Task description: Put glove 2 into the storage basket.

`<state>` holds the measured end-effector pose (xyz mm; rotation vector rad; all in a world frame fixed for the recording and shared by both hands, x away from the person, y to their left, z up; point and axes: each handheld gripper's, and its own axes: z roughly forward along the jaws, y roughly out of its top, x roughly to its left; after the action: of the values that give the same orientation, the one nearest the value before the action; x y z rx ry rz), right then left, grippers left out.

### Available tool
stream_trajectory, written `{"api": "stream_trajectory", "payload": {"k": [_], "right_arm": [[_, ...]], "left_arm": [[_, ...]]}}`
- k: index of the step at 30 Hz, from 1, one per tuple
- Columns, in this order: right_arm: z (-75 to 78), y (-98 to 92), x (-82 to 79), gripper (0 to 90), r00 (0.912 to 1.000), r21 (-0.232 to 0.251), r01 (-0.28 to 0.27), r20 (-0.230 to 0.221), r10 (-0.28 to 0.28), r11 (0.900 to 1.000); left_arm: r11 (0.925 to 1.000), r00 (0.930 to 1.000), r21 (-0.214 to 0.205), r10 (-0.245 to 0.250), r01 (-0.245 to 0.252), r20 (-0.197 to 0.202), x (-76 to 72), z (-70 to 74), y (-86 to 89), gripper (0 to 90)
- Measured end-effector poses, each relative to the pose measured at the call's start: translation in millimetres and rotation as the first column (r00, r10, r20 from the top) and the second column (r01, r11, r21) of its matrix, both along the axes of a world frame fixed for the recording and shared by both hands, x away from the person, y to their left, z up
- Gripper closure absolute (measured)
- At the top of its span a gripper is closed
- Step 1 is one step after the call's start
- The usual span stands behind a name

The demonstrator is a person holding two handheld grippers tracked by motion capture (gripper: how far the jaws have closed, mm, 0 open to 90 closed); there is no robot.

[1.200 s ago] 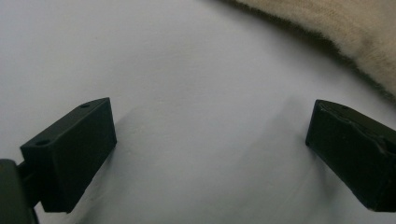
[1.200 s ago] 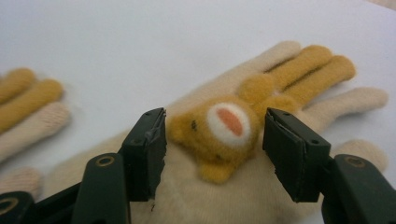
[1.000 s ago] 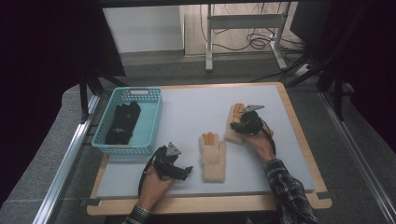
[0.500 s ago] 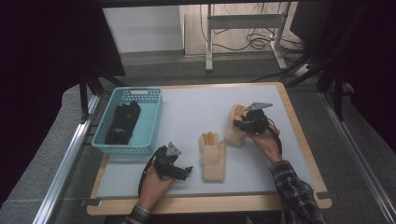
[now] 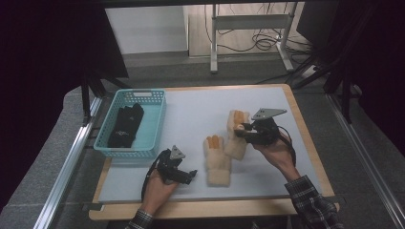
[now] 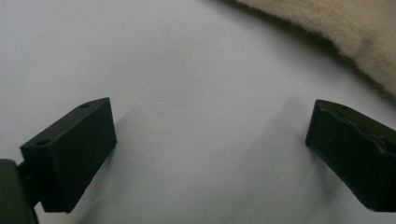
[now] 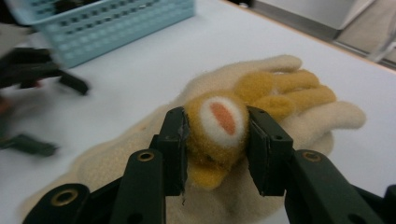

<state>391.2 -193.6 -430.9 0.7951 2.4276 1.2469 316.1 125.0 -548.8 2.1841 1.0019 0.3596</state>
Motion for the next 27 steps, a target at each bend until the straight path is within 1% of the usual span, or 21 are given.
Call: {"api": "stream_trajectory", "payload": {"k": [1, 2, 5, 6, 7, 8, 9, 10, 11, 12, 14, 15, 18, 19, 21, 22, 23, 25, 27], "right_arm": [[0.0, 0.0, 0.0, 60.3, 1.0, 0.0, 0.0, 0.0, 0.0, 1.0], [1.1, 2.9, -5.5, 60.3, 0.9998, -0.004, -0.018, -0.003, 0.018, 0.9998], [1.2, 15.0, -21.1, 60.2, 0.9967, -0.02, -0.079, -0.023, 0.078, 0.9967], [-2.2, 23.8, -28.2, 60.2, 0.9929, -0.03, -0.114, -0.037, 0.113, 0.993], [-2.2, 23.8, -28.2, 60.2, 0.9929, -0.03, -0.114, -0.037, 0.113, 0.993], [-4.2, 27.4, -30.3, 60.2, 0.9913, -0.034, -0.126, -0.042, 0.125, 0.9914], [-11.5, 37.3, -34.2, 60.1, 0.9872, -0.045, -0.15, -0.06, 0.148, 0.9876], [-11.5, 37.3, -34.2, 60.1, 0.9872, -0.045, -0.15, -0.06, 0.148, 0.9876], [-15.9, 42.1, -35.1, 60.1, 0.985, -0.053, -0.162, -0.07, 0.158, 0.9854], [-26.8, 51.9, -35.0, 60.0, 0.9823, -0.081, -0.175, -0.082, 0.168, 0.9812], [-34.7, 58.0, -33.7, 59.8, 0.9819, -0.1, -0.176, -0.088, 0.168, 0.9793], [-34.7, 58.0, -33.7, 59.8, 0.9819, -0.1, -0.176, -0.088, 0.168, 0.9793], [-46.6, 65.4, -30.5, 59.4, 0.9804, -0.118, -0.181, -0.1, 0.17, 0.9763], [-53.7, 69.2, -29.2, 58.7, 0.9801, -0.127, -0.182, -0.103, 0.17, 0.975], [-55.9, 70.1, -29.0, 58.4, 0.9793, -0.126, -0.183, -0.111, 0.169, 0.9751], [-62.2, 72.6, -29.1, 56.6, 0.9773, -0.124, -0.186, -0.126, 0.171, 0.9747], [-64.8, 73.7, -29.8, 55.0, 0.9776, -0.125, -0.182, -0.129, 0.166, 0.9752], [-66.3, 74.4, -30.5, 53.3, 0.9782, -0.12, -0.178, -0.13, 0.162, 0.9768], [-64.7, 73.5, -31.0, 47.8, 0.9782, -0.113, -0.177, -0.129, 0.162, 0.9777]], "left_arm": [[1.0, 1.0, -0.001, 0.001, -0.001, -0.001, -0.1, 0.0, 0.0, 1.9], [1.0, 1.0, 0.0, 0.0, 0.0, -0.001, 0.0, 0.1, 0.0, 1.9], [1.0, 1.0, -0.002, 0.002, -0.002, -0.002, -0.1, 0.0, -0.1, 1.9], [1.0, 1.0, -0.002, 0.003, -0.003, -0.003, -0.2, 0.0, -0.1, 1.9], [1.0, 1.0, -0.004, 0.003, -0.003, -0.005, -0.3, 0.0, -0.2, 1.9], [1.0, 1.0, -0.002, 0.001, -0.001, -0.003, -0.1, 0.1, -0.1, 1.9], [1.0, 1.0, -0.003, 0.003, -0.003, -0.003, -0.2, 0.0, -0.2, 1.9], [1.0, 1.0, -0.002, 0.002, -0.002, -0.002, -0.1, 0.0, -0.1, 1.9], [1.0, 1.0, -0.003, 0.002, -0.002, -0.002, -0.1, 0.0, -0.1, 1.9], [1.0, 1.0, 0.0, 0.0, 0.0, 0.0, 0.0, 0.0, 0.0, 1.9], [1.0, 1.0, -0.003, 0.002, -0.002, 0.001, 0.0, -0.1, -0.2, 1.9], [1.0, 1.0, -0.003, 0.002, -0.002, 0.001, 0.0, -0.1, -0.2, 1.9], [1.0, 1.0, -0.004, 0.004, -0.004, 0.001, -0.1, -0.2, -0.3, 1.9], [1.0, 1.0, -0.003, 0.002, -0.002, 0.002, 0.0, -0.2, -0.2, 1.9], [1.0, 1.0, -0.002, 0.002, -0.002, 0.002, 0.0, -0.2, -0.2, 1.9], [1.0, 1.0, -0.002, 0.002, -0.002, 0.002, 0.0, -0.1, -0.1, 1.9], [1.0, 1.0, -0.002, 0.001, -0.001, 0.002, 0.0, -0.1, -0.1, 1.9], [1.0, 1.0, -0.002, 0.002, -0.002, 0.001, -0.1, -0.1, -0.2, 1.9], [1.0, 1.0, -0.002, 0.002, -0.002, 0.002, 0.0, -0.1, -0.2, 1.9]]}}
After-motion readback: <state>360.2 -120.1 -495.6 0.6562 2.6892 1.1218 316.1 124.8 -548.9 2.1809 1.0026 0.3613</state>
